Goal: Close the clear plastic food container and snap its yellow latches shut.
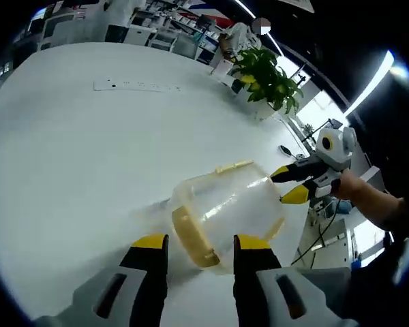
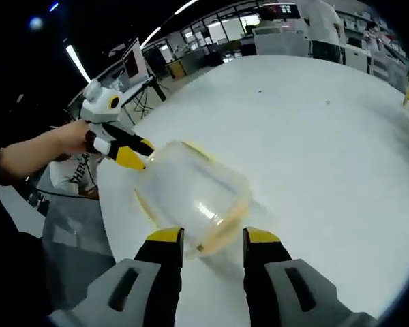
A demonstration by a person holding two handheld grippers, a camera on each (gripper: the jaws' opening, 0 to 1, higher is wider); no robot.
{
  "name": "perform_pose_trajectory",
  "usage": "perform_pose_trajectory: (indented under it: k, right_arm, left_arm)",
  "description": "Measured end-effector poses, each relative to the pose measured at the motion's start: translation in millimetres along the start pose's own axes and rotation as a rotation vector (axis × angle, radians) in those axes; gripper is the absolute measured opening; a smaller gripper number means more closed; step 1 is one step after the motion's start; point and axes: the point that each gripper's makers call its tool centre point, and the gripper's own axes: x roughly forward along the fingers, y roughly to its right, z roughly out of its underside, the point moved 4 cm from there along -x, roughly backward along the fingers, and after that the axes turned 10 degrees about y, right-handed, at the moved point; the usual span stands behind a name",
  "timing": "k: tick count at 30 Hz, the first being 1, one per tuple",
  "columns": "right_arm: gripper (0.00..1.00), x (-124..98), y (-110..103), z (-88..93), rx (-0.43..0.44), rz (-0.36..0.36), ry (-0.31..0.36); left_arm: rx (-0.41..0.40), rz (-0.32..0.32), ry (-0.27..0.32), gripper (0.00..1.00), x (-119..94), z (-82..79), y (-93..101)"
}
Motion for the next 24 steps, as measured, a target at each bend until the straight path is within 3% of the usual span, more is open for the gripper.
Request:
perform_pose_trajectory:
  k: [2,17,18,19,20,21,24]
  right_arm:
    - [0.28,1,-3,1.6,0.016,-0.009,-0.009]
    - [0.24,4,-3,2.0,0.071,0.026,0.03]
    - [0.24,4,-3,2.0,0.072,0.028,0.031]
    - [0.23,4,-3,2.2,0.072,0.029,0.033]
    - [0.23,4,-4,3.3,0.065,0.029,0.035]
    - [0.22,4,-3,3.6,0.053,0.024,0.027]
    - [0.19,8,-1,5.2,0.127,-0.006,-0.015]
  left_arm:
    - [-0.019,0.018,0.009,0.25,1,-1.4,5.9]
    - [-0.063,-0.043,0.074,0.21,2,2.3,9.3]
    - [-0.061,-0.041,0.08,0.21,1,2.7,9.7]
    - [-0.101,0.001,0.111,0.18,4,-0.2,17.1]
    - [-0.087,-0.038,0.097,0.18,2,2.2,10.9]
    - [-0.095,-0.043,0.101,0.18,0,2.7,10.4]
    - [-0.13,-0.057,0.091,0.17,4,2.0,9.3]
